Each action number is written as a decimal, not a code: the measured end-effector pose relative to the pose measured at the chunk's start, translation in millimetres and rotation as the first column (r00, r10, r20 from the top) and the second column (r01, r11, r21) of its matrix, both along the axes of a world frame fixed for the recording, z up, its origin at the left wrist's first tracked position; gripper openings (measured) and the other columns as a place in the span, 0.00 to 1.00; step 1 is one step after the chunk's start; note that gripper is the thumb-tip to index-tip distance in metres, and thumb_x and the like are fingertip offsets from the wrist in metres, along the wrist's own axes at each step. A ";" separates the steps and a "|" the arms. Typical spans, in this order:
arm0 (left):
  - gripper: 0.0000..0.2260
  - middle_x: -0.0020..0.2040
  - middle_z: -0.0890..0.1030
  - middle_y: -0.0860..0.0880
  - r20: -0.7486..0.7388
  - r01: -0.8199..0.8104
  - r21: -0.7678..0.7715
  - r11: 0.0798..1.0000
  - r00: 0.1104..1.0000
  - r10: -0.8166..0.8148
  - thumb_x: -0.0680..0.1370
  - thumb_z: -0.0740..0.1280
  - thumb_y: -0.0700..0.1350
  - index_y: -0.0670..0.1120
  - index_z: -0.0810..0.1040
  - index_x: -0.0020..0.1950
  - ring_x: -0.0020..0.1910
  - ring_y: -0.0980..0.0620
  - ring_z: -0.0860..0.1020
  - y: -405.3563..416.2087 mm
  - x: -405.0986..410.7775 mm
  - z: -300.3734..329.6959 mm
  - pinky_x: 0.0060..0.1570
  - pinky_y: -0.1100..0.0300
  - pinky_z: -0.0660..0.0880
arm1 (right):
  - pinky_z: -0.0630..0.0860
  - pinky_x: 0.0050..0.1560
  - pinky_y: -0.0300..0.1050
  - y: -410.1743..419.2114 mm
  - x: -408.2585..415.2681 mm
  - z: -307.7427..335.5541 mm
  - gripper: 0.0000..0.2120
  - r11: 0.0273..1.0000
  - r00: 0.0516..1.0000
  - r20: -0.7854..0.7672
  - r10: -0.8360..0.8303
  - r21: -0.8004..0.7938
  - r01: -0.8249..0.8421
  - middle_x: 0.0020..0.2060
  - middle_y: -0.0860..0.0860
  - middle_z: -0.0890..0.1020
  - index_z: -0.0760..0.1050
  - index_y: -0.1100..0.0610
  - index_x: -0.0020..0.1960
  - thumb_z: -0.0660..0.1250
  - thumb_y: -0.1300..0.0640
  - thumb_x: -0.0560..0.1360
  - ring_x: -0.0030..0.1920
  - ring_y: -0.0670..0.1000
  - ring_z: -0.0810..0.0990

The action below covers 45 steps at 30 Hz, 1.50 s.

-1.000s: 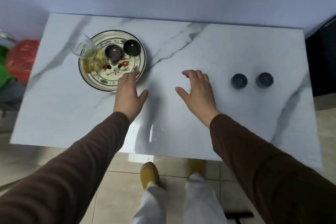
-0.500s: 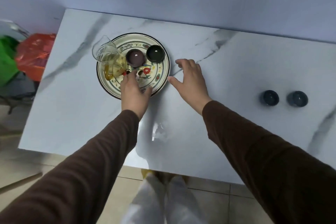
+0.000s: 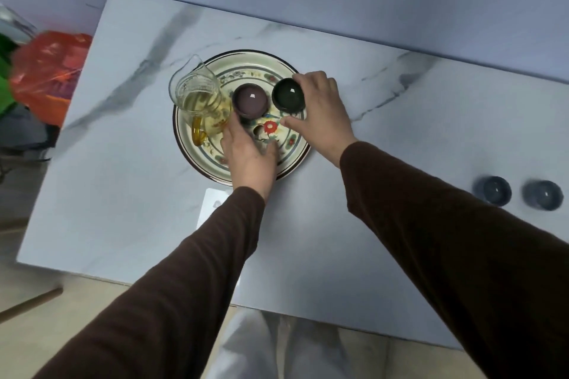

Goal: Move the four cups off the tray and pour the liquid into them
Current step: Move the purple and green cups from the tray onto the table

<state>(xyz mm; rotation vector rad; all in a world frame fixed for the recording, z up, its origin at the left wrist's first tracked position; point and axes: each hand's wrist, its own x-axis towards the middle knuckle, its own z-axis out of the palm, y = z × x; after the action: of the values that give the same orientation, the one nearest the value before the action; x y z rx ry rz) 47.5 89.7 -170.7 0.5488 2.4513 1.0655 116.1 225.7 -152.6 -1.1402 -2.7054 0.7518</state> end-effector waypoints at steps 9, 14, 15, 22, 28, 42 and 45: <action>0.37 0.75 0.65 0.42 -0.061 -0.097 0.002 0.995 0.993 0.097 0.74 0.71 0.43 0.41 0.57 0.78 0.74 0.44 0.60 16.7 4.4 -7.1 0.72 0.61 0.54 | 0.69 0.63 0.47 13.4 -8.3 -12.0 0.34 0.996 0.997 0.019 0.076 0.053 -0.077 0.63 0.55 0.72 0.69 0.57 0.71 0.76 0.50 0.69 0.62 0.57 0.69; 0.35 0.75 0.67 0.43 -0.086 -0.112 0.014 0.994 0.990 0.113 0.75 0.70 0.44 0.40 0.58 0.78 0.72 0.43 0.62 24.7 6.5 -5.2 0.73 0.55 0.59 | 0.68 0.61 0.46 19.9 -1.4 -5.8 0.33 0.998 0.998 -0.033 0.052 -0.030 -0.053 0.61 0.54 0.74 0.71 0.56 0.69 0.77 0.48 0.68 0.62 0.56 0.69; 0.35 0.75 0.67 0.43 -0.085 -0.115 0.020 0.993 0.990 0.116 0.75 0.70 0.44 0.40 0.58 0.78 0.72 0.43 0.62 26.3 6.3 -4.7 0.73 0.54 0.60 | 0.68 0.60 0.46 20.7 0.6 -3.6 0.33 0.998 0.998 -0.054 0.034 -0.049 -0.037 0.61 0.54 0.75 0.71 0.55 0.69 0.77 0.47 0.68 0.62 0.56 0.69; 0.37 0.76 0.65 0.42 -0.081 -0.124 0.025 0.992 0.989 0.126 0.75 0.70 0.46 0.39 0.57 0.78 0.74 0.42 0.60 43.8 2.3 -7.3 0.75 0.55 0.56 | 0.68 0.59 0.45 21.7 15.0 7.8 0.33 0.989 0.986 -0.160 -0.042 -0.143 0.019 0.61 0.51 0.77 0.70 0.56 0.68 0.77 0.47 0.68 0.62 0.55 0.70; 0.41 0.76 0.65 0.41 -0.116 -0.254 -0.077 0.964 0.963 0.244 0.74 0.70 0.53 0.41 0.54 0.80 0.74 0.40 0.60 66.7 0.1 -13.2 0.71 0.52 0.57 | 0.68 0.61 0.44 16.8 21.6 10.1 0.33 0.984 0.970 -0.222 -0.103 -0.168 0.066 0.62 0.52 0.77 0.70 0.57 0.69 0.77 0.48 0.69 0.62 0.54 0.70; 0.34 0.71 0.72 0.45 -0.188 -0.240 0.000 0.971 0.953 0.236 0.72 0.72 0.54 0.45 0.67 0.74 0.71 0.43 0.66 56.6 0.6 -16.5 0.69 0.53 0.61 | 0.69 0.61 0.47 0.5 58.3 13.9 0.32 0.962 0.948 -0.233 -0.217 -0.216 0.167 0.61 0.52 0.77 0.70 0.57 0.68 0.77 0.48 0.69 0.61 0.54 0.70; 0.32 0.71 0.73 0.47 -0.192 -0.121 0.072 0.990 0.972 0.132 0.72 0.72 0.53 0.45 0.67 0.73 0.69 0.43 0.66 43.5 10.0 -7.2 0.69 0.55 0.61 | 0.69 0.60 0.46 -4.8 71.4 19.3 0.32 0.948 0.933 -0.231 -0.275 -0.225 0.224 0.61 0.51 0.77 0.70 0.56 0.68 0.77 0.48 0.68 0.61 0.53 0.70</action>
<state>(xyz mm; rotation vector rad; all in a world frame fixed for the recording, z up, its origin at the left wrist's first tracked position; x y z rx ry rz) 57.5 133.2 -177.9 0.5457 2.6635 1.1902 187.4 220.8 -133.2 -1.2935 -2.2574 1.0593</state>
